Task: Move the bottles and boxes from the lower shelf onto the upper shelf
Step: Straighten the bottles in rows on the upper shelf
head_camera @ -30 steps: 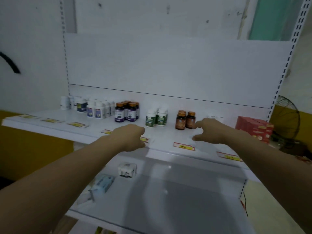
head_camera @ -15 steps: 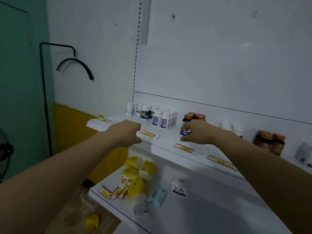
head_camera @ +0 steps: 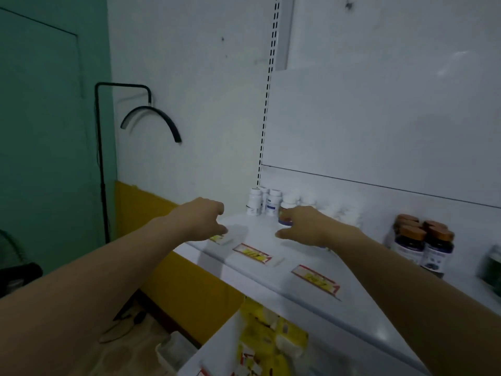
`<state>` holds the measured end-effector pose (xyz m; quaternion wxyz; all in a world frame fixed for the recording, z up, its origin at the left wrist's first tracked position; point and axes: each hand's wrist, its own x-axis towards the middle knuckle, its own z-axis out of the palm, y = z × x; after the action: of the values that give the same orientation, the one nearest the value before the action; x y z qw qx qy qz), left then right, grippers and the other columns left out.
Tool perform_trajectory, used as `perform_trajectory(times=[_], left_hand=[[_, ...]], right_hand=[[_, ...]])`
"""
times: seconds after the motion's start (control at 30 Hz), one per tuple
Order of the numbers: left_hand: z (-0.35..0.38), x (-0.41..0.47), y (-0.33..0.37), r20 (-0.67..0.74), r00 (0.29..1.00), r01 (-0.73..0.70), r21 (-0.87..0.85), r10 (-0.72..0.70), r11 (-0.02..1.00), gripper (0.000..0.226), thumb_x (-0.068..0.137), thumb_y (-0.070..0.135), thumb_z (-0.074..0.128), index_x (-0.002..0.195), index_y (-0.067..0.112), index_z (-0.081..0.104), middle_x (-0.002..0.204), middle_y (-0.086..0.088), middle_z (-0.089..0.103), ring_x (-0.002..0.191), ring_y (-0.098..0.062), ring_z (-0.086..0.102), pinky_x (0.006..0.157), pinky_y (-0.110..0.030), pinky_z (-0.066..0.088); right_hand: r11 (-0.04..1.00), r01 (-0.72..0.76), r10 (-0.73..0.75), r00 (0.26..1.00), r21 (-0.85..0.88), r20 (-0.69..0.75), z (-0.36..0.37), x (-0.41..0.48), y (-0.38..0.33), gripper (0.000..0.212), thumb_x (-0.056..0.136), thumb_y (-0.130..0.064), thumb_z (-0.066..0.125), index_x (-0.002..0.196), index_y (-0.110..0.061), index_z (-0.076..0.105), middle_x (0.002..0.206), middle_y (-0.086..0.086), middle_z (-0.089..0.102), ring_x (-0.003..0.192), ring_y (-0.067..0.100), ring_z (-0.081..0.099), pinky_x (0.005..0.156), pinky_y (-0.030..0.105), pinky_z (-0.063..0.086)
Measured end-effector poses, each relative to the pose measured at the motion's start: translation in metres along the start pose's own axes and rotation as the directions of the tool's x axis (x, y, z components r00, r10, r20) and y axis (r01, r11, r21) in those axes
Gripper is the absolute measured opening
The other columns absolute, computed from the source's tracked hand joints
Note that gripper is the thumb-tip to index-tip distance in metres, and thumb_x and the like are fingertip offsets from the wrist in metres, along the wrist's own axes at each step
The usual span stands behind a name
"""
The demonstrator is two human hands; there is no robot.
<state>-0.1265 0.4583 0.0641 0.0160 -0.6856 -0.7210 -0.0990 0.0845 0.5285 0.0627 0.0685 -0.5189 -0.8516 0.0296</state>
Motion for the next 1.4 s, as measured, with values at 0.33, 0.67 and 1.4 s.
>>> perform_trajectory(times=[0.33, 0.67, 1.4], left_hand=[[0.056, 0.169, -0.063, 0.093, 0.97, -0.224, -0.021, 0.225, 0.974, 0.053, 0.09, 0.044, 0.054, 0.13, 0.01, 0.045, 0.13, -0.008, 0.053, 0.115, -0.024, 0.052, 0.094, -0.035, 0.046], [0.087, 0.267, -0.072, 0.199, 0.862, -0.413, -0.26, 0.467, 0.873, 0.065, 0.089, 0.039, 0.059, 0.139, 0.008, 0.035, 0.143, -0.011, 0.044, 0.126, -0.025, 0.047, 0.099, -0.031, 0.039], [0.118, 0.291, -0.053, 0.114, 0.804, -0.492, -0.425, 0.584, 0.76, 0.051, 0.093, 0.033, 0.054, 0.135, 0.008, 0.04, 0.137, -0.013, 0.051, 0.124, -0.027, 0.05, 0.095, -0.027, 0.039]], right_hand=[[0.962, -0.273, 0.273, 0.962, 0.007, -0.02, 0.054, 0.128, -0.027, 0.052, 0.093, -0.04, 0.051, 0.128, -0.002, 0.051, 0.129, 0.015, 0.056, 0.117, 0.028, 0.054, 0.1, 0.037, 0.045], [0.808, -0.582, 0.589, 0.803, 0.091, -0.09, 0.075, 0.205, -0.046, 0.034, 0.097, -0.019, 0.044, 0.122, 0.003, 0.049, 0.124, 0.017, 0.056, 0.112, 0.028, 0.056, 0.084, 0.028, 0.045], [0.793, -0.609, 0.608, 0.787, 0.024, -0.106, 0.074, 0.216, -0.046, 0.018, 0.097, -0.014, 0.04, 0.08, -0.009, 0.045, 0.095, 0.01, 0.053, 0.088, 0.022, 0.051, 0.071, 0.029, 0.04]])
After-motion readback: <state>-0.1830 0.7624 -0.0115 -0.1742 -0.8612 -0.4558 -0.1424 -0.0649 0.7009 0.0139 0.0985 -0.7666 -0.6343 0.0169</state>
